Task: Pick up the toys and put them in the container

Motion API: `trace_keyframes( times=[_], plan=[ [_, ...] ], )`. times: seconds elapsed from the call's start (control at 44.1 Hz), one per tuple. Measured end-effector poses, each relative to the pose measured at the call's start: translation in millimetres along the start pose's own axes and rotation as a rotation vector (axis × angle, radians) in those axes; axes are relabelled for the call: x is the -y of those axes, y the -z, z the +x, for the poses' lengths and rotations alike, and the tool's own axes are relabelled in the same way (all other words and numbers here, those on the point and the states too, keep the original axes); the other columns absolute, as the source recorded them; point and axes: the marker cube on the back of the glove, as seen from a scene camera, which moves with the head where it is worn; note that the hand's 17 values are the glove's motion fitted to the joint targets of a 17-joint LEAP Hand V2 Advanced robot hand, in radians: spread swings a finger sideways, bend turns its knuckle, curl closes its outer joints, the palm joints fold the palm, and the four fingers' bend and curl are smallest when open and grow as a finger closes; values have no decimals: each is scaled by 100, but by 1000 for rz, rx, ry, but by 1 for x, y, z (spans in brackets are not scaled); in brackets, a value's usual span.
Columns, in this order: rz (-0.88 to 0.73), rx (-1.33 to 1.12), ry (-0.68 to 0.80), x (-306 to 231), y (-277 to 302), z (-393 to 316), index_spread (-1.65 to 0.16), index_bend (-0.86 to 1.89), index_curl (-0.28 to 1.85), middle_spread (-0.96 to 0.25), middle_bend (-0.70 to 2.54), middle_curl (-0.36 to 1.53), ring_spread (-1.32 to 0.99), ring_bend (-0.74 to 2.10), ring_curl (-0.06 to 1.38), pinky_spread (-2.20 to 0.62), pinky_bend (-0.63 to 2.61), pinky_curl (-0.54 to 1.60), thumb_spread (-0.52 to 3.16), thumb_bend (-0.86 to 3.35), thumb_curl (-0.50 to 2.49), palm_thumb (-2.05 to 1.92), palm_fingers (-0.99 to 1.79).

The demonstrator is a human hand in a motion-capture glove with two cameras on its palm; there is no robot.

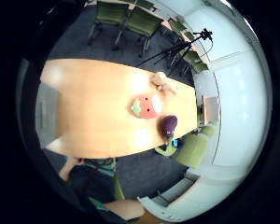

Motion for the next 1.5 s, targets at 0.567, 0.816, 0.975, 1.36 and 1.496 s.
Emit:
trace_keyframes(
  times=[0.567,0.816,0.975,1.36,1.496],
  plan=[
    [16,8,-60,4,-8,96,-29,19,22,-14,30,20,-32,20,11,-8,39,22,103,-11,4,-16,18],
    [1,2,-143,0,-61,199,-32,20,27,-17,27,24,-36,23,15,-8,41,26,97,-11,6,-16,21],
    [-78,28,-166,1,-123,233,-34,23,31,-18,18,24,-38,20,16,-7,47,29,93,-12,7,-17,18],
    [-282,48,-175,3,-243,246,-37,19,36,-19,17,27,-33,18,18,-5,61,35,88,-12,9,-18,4],
    [-289,41,-174,-8,-254,248,-38,21,37,-18,15,26,-27,16,17,-2,77,38,87,-10,11,-13,5]
  ],
)
